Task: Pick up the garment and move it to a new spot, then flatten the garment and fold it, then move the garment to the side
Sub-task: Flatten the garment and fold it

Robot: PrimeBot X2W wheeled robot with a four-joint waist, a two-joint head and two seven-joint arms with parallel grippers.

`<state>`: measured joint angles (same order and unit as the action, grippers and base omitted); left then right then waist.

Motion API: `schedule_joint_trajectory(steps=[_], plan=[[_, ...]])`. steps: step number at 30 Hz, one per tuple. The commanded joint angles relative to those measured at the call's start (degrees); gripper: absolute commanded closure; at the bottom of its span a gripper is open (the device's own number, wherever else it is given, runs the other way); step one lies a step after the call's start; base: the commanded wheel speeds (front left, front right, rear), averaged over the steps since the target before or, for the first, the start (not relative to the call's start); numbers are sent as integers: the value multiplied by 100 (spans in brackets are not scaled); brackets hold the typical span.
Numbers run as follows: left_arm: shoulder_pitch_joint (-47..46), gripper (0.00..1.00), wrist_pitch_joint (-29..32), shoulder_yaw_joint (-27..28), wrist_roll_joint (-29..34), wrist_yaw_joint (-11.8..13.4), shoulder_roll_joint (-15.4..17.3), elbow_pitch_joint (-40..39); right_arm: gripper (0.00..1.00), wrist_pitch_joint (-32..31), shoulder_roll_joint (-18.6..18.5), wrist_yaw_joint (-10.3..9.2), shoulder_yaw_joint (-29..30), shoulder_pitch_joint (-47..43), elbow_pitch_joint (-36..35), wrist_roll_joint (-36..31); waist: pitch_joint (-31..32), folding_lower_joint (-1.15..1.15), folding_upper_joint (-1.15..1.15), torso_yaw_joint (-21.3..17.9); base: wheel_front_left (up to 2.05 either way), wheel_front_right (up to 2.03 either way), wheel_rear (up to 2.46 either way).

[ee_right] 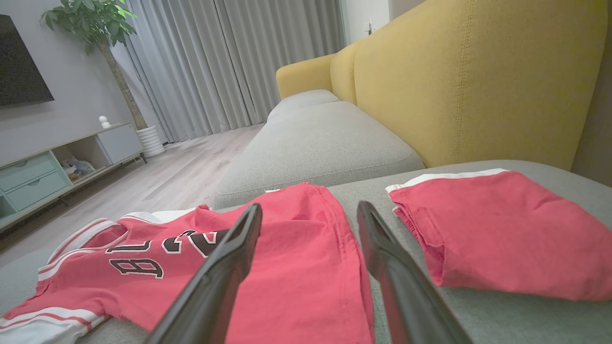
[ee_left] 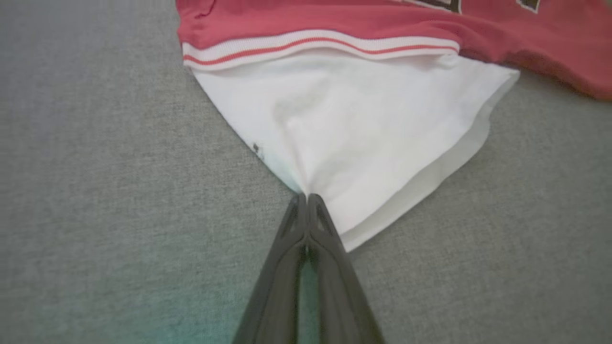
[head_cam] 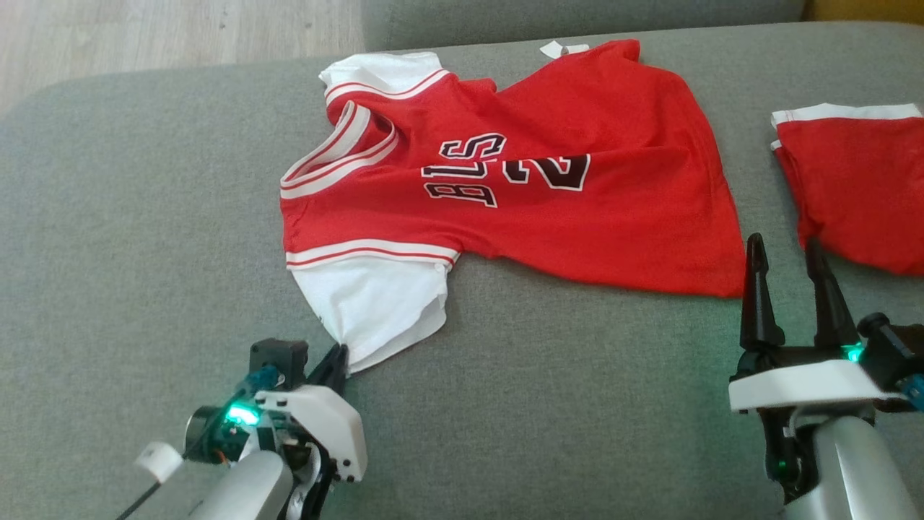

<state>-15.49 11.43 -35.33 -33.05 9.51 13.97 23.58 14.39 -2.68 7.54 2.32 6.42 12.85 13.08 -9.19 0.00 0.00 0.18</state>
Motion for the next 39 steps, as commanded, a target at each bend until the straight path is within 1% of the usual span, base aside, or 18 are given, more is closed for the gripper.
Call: schedule_joint_trajectory(steps=[1,8,12,16,21,22,24,26,27,29,32,33,34,35,39], plan=[[-137,100,-143,182,14,56,143,-152,0,61,-20,-5,-106,175,-133,-7,34,0,0,12,0,0,0],[-308,100,-1142,498,170,204,182,-590,0,60,-20,-5,9,208,312,-135,135,0,0,78,0,0,0],[-376,100,-1683,608,282,235,196,-833,0,-122,-20,-5,145,364,801,-85,130,0,0,121,0,0,0],[-406,100,-2049,655,356,247,188,-984,0,-367,-20,-5,313,619,1437,-49,94,0,0,160,0,0,0],[-451,100,-2245,614,412,213,148,-1030,0,-449,-20,-5,429,984,2324,121,42,0,0,237,0,0,0],[-472,100,-2271,588,423,197,132,-1029,0,-414,-20,-5,452,1129,2676,109,22,0,0,275,0,0,0],[-485,100,-2290,567,429,182,125,-1030,0,-354,-20,-5,482,1278,2991,82,3,0,0,302,0,0,0],[-486,100,-2287,543,430,170,126,-1026,0,-301,-20,-5,520,1419,3289,-22,-16,0,0,324,0,0,0],[-486,100,-2287,543,430,170,126,-1026,0,-301,-20,-5,520,1419,3289,-22,-16,0,0,324,0,0,0],[-489,100,-2287,525,431,162,132,-1026,0,-241,-20,-5,541,1547,3552,-84,-31,0,0,344,0,0,0],[-494,100,-2286,509,431,159,146,-1027,0,-190,-20,-5,513,1712,3951,-11,-43,0,0,363,0,0,0],[-499,100,-2284,508,431,161,155,-1026,34,-172,-20,-5,492,1762,4072,-12,-46,0,0,364,0,0,0],[-504,100,-2281,508,435,168,167,-1023,73,-149,-20,-5,477,1812,4178,-2,-47,0,0,362,0,0,0],[-510,100,-2280,511,440,177,179,-1020,100,-123,-20,-5,448,1860,4270,8,-46,0,0,357,0,0,0],[-514,100,-2285,557,409,206,220,-1007,100,-13,-20,-5,248,2022,4407,185,18,0,0,309,0,0,0]])
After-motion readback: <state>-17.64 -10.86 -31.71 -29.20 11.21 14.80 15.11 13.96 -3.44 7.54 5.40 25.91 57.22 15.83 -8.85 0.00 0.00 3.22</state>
